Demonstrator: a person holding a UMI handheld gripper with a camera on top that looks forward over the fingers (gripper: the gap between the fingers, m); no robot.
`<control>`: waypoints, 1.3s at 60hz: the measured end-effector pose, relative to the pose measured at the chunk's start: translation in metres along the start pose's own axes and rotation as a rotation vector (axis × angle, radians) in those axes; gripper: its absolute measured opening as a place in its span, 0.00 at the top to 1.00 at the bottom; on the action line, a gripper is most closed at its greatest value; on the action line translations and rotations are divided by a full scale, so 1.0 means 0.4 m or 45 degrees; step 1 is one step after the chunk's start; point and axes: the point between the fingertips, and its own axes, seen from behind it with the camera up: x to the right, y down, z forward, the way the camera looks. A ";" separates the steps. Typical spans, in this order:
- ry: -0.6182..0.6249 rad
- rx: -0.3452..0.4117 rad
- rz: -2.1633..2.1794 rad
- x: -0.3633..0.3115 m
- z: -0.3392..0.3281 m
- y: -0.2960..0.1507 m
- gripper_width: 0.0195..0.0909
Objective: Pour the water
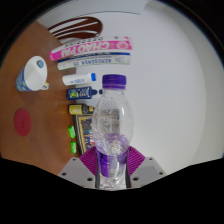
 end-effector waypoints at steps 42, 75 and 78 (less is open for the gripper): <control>-0.150 -0.001 -0.646 -0.177 0.028 -0.184 0.80; -0.601 0.057 1.442 -0.272 -0.046 -0.255 0.80; -0.630 0.066 1.538 -0.307 -0.039 -0.264 0.80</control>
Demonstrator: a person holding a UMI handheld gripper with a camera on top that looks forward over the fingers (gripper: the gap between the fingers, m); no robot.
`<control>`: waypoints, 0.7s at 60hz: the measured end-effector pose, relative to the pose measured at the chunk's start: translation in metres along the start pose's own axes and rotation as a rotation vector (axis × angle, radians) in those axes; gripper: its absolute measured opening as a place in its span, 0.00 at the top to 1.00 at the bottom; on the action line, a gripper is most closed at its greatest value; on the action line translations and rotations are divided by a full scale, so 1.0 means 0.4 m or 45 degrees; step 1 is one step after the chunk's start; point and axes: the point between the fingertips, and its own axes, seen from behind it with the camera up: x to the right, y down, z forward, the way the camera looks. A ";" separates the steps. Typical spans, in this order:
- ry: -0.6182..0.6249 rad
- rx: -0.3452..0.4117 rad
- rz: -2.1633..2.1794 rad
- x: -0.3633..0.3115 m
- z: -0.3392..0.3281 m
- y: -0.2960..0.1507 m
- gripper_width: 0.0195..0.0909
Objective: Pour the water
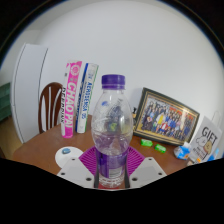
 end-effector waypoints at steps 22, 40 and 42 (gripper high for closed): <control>-0.039 -0.046 0.281 0.004 0.121 0.237 0.79; -0.006 -0.077 0.344 0.009 0.085 0.273 0.39; -0.001 -0.096 0.347 0.010 0.072 0.269 0.21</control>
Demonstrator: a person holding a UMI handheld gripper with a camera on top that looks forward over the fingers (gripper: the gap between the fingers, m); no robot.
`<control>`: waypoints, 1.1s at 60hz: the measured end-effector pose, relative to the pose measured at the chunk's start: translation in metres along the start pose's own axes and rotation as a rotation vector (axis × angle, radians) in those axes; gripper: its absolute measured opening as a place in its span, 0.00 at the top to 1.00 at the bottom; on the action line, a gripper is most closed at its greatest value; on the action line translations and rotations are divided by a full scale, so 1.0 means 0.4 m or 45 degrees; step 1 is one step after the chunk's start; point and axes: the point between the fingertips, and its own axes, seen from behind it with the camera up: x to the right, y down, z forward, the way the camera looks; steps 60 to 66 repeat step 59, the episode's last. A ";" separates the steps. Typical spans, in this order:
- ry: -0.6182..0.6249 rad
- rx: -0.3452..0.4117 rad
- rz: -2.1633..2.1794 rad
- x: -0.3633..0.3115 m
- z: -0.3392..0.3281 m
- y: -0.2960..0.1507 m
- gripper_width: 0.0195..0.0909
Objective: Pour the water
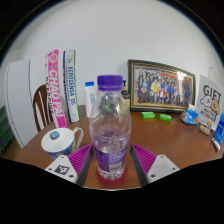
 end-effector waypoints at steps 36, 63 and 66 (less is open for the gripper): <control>0.321 -0.268 0.033 -0.069 -0.615 -0.091 0.07; 0.349 -0.281 -0.007 -0.046 -0.705 -0.056 0.07; 0.349 -0.281 -0.007 -0.046 -0.705 -0.056 0.07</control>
